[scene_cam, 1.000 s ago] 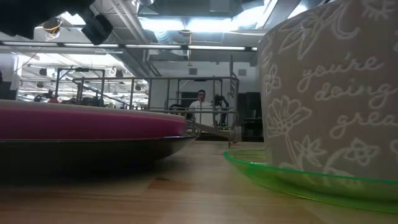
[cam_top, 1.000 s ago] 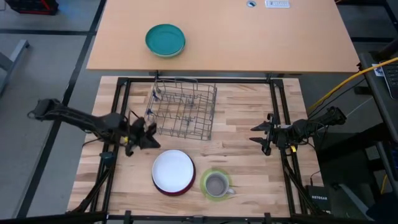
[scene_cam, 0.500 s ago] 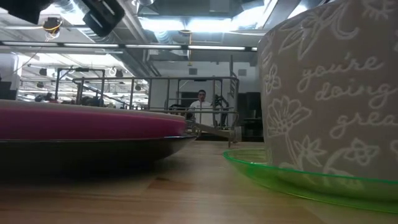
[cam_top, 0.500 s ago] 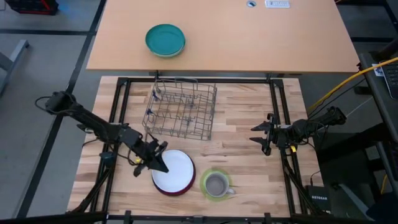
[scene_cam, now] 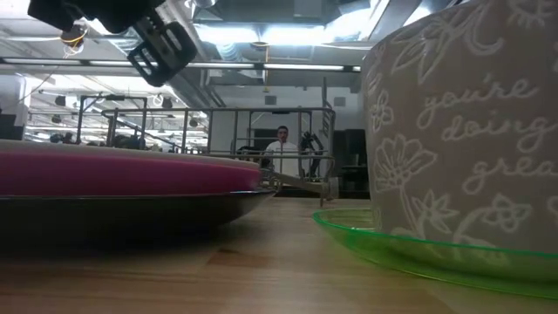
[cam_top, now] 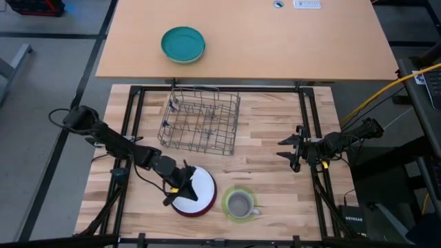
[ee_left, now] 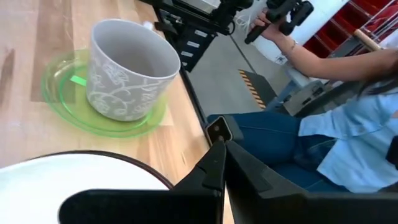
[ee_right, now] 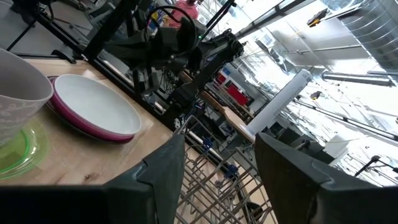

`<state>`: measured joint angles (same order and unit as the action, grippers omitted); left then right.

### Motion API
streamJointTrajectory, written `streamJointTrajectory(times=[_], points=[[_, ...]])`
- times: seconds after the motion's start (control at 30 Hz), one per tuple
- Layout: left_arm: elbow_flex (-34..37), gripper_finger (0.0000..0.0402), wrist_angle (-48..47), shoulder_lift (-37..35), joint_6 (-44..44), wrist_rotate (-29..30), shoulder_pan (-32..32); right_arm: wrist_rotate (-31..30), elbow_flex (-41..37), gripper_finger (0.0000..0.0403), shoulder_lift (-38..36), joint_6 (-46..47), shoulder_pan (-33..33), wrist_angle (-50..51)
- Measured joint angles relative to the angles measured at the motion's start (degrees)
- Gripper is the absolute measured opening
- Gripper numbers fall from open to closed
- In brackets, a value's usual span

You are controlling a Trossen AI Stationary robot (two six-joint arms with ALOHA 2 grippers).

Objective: Sort dishes
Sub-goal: Put the white plate in the dish rack

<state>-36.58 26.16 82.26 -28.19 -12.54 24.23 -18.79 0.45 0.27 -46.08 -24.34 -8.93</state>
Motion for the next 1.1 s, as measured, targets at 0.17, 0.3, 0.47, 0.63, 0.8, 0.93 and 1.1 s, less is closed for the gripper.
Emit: streamJointTrajectory(times=[0.17, 0.3, 0.47, 0.63, 0.8, 0.93, 1.1], points=[[0.0, 0.0002, -0.3, 0.0, 5.1, 3.3, 0.0, 0.0, 0.0, 0.0198, 0.0, 0.0, 0.0, 0.0], [0.0, 0.0016, -1.0, 0.0, 4.2, 6.5, -0.4, 0.0, 0.0, 0.0198, 0.0, 0.0, 0.0, 0.0], [0.0, 0.0083, -5.1, 0.0, 2.9, 7.4, -0.4, 0.0, 0.0, 0.0198, 0.0, 0.0, 0.0, 0.0], [0.0, 0.0144, -7.9, 0.0, 3.6, 6.3, 1.3, 0.0, 0.0, 0.0198, 0.0, 0.0, 0.0, 0.0], [0.0, 0.0162, -15.1, 0.0, 11.5, 4.6, 7.5, 0.0, 0.0, 0.0198, 0.0, 1.3, 0.0, 0.0], [0.0, 0.0159, -20.0, 0.0, 14.4, 7.0, 11.6, 0.0, 0.0, 0.0198, 0.0, 2.3, 0.0, 0.0], [0.0, 0.0153, -24.8, 0.0, 17.0, 11.6, 14.4, 0.0, 0.0, 0.0198, 0.0, 2.3, 0.0, 0.1]])
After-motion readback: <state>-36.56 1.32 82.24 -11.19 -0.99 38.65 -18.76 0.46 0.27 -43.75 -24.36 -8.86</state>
